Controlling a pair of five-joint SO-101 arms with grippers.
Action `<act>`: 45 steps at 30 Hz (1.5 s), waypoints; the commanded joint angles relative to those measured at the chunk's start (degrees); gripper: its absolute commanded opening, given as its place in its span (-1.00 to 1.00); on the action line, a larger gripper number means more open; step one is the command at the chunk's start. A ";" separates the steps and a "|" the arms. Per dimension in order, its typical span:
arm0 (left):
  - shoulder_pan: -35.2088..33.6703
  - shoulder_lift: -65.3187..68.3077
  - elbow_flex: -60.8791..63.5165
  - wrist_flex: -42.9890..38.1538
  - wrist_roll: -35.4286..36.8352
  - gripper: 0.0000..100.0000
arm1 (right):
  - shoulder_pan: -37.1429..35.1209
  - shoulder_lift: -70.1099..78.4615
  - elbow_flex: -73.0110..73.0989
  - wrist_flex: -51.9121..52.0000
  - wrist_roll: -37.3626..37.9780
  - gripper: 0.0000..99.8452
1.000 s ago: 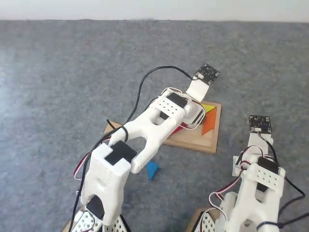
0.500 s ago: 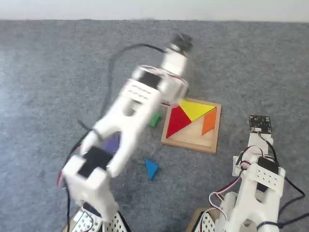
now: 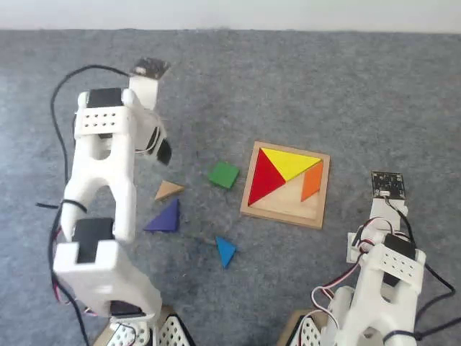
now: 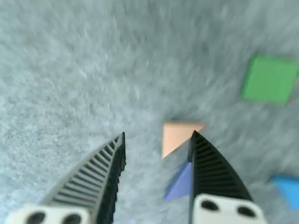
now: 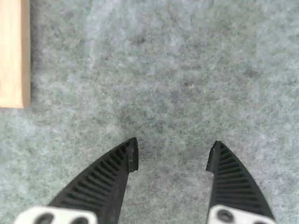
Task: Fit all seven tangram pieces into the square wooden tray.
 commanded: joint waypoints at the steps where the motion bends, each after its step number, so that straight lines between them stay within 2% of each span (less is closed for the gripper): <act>1: -1.41 3.87 -2.24 2.55 -12.92 -0.58 | -0.57 -1.63 -0.18 -0.75 0.70 -0.50; 9: -1.85 7.56 -1.54 1.32 -18.64 -0.52 | -0.57 -1.63 -0.18 -0.84 0.70 -0.50; 19: 0.35 7.56 11.38 -12.31 -20.40 -0.52 | -0.57 -1.63 -0.18 -0.92 0.70 -0.50; 26: 3.25 8.00 11.74 -13.89 -20.04 -0.53 | -0.57 -1.63 -0.18 -0.84 0.70 -0.50; 37: 3.78 8.18 13.58 -13.98 -20.13 -0.53 | -0.57 -1.63 -0.18 -0.75 0.70 -0.50; 45: 4.66 9.93 14.55 -13.27 -20.04 -0.67 | -0.57 -1.63 -0.18 -0.75 0.70 -0.50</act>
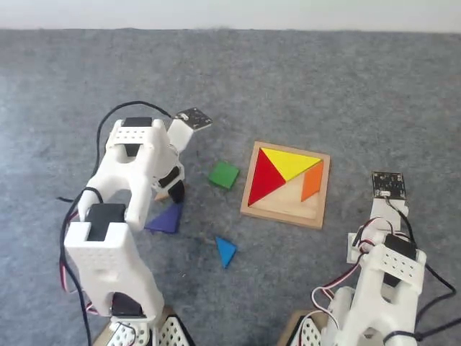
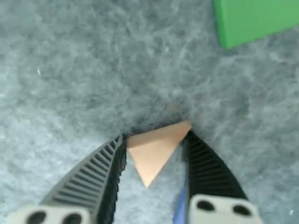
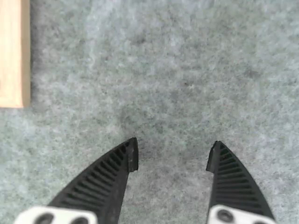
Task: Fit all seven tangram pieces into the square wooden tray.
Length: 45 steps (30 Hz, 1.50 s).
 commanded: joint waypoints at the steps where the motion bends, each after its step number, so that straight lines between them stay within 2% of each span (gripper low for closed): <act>1: 0.18 0.26 0.04 -0.09 0.00 -0.67 | -0.57 -1.63 -0.18 -0.75 0.70 -0.50; 9: 0.44 0.26 -0.04 0.09 5.10 -0.82 | -0.57 -1.63 -0.18 -0.75 0.70 -0.50; 15: 4.04 0.18 -1.10 0.44 10.20 -0.83 | -0.57 -1.63 -0.18 -0.75 0.70 -0.50; 17: 5.63 0.18 -4.62 3.08 13.45 -0.83 | -0.57 -1.63 -0.18 -0.75 0.70 -0.50; 22: 12.13 0.18 -18.68 13.98 21.98 -0.89 | -0.57 -1.63 -0.18 -0.84 0.70 -0.50; 29: 24.70 0.26 -30.90 20.04 32.44 -0.89 | -0.57 -1.63 -0.18 -0.84 0.70 -0.50; 32: 31.12 0.97 -32.57 19.43 37.45 -0.89 | -0.57 -1.63 -0.18 -0.84 0.70 -0.50; 37: 40.26 4.75 -31.60 11.52 46.15 -0.89 | -0.57 -1.63 -0.18 -0.84 0.70 -0.50; 41: 42.29 11.60 -32.66 5.45 51.25 -0.90 | -0.57 -1.63 -0.18 -0.84 0.70 -0.50; 45: 42.55 17.41 -35.47 1.32 53.19 -0.90 | -0.57 -1.63 -0.18 -0.84 0.70 -0.50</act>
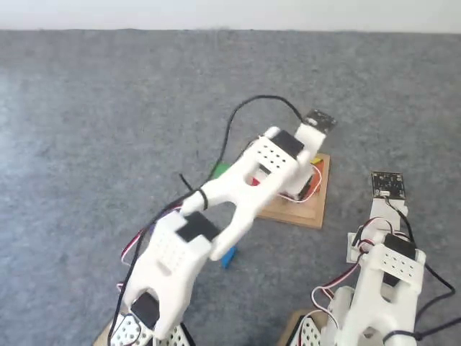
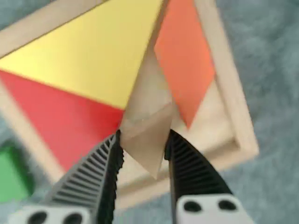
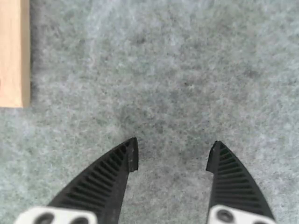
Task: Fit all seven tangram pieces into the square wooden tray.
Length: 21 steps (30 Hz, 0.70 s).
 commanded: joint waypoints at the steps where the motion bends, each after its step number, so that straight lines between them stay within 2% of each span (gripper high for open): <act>1: 0.62 3.78 -6.55 -4.48 3.16 -0.90 | -0.57 -1.63 -0.18 -0.84 0.70 -0.50; 12: 0.53 10.11 -17.19 -4.40 4.84 -0.88 | -0.57 -1.63 -0.18 -0.84 0.70 -0.50; 17: 0.09 8.88 -17.19 -4.13 7.47 -0.72 | -0.57 -1.63 -0.18 -0.84 0.70 -0.50; 21: 0.09 8.79 -17.27 -4.48 8.00 -0.71 | -0.57 -1.63 -0.18 -0.84 0.70 -0.50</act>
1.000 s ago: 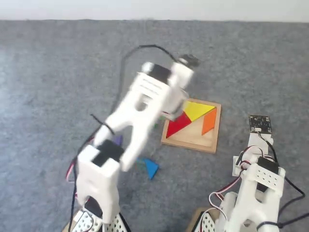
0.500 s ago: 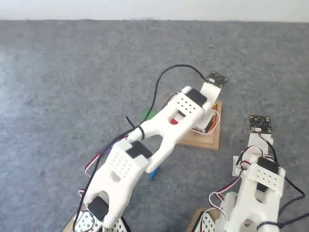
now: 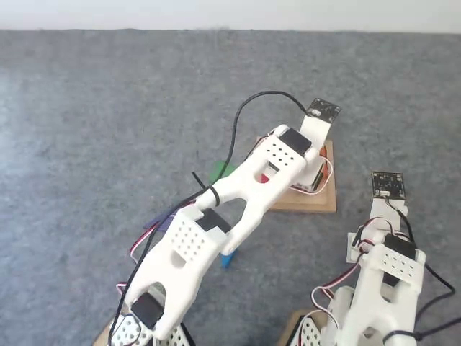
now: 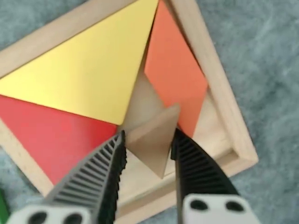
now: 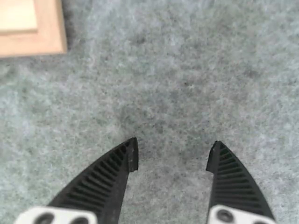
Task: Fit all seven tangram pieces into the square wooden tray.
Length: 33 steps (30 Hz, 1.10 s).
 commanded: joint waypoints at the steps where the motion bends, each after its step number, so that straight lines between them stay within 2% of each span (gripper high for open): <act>1: -0.26 -1.93 -2.77 -2.02 1.32 -0.71 | -0.57 -1.63 -0.18 -0.84 0.70 -0.50; 8: -1.32 -3.52 -2.59 -2.11 1.32 -0.71 | -0.57 -1.63 -0.18 -0.84 0.70 -0.50; 15: -1.85 -12.40 -2.42 -1.41 0.88 -0.70 | -0.57 -1.63 -0.18 -0.84 0.70 -0.50; 19: -2.99 -15.65 -2.42 -2.29 0.00 -0.60 | -0.57 -1.63 -0.18 -0.84 0.70 -0.50; 28: -4.75 -10.46 -2.33 -3.08 0.00 -0.57 | -0.57 -1.63 -0.18 -0.84 0.70 -0.50; 33: -10.20 -11.52 -2.33 -2.99 -0.18 -0.57 | -0.57 -1.63 -0.18 -0.84 0.70 -0.50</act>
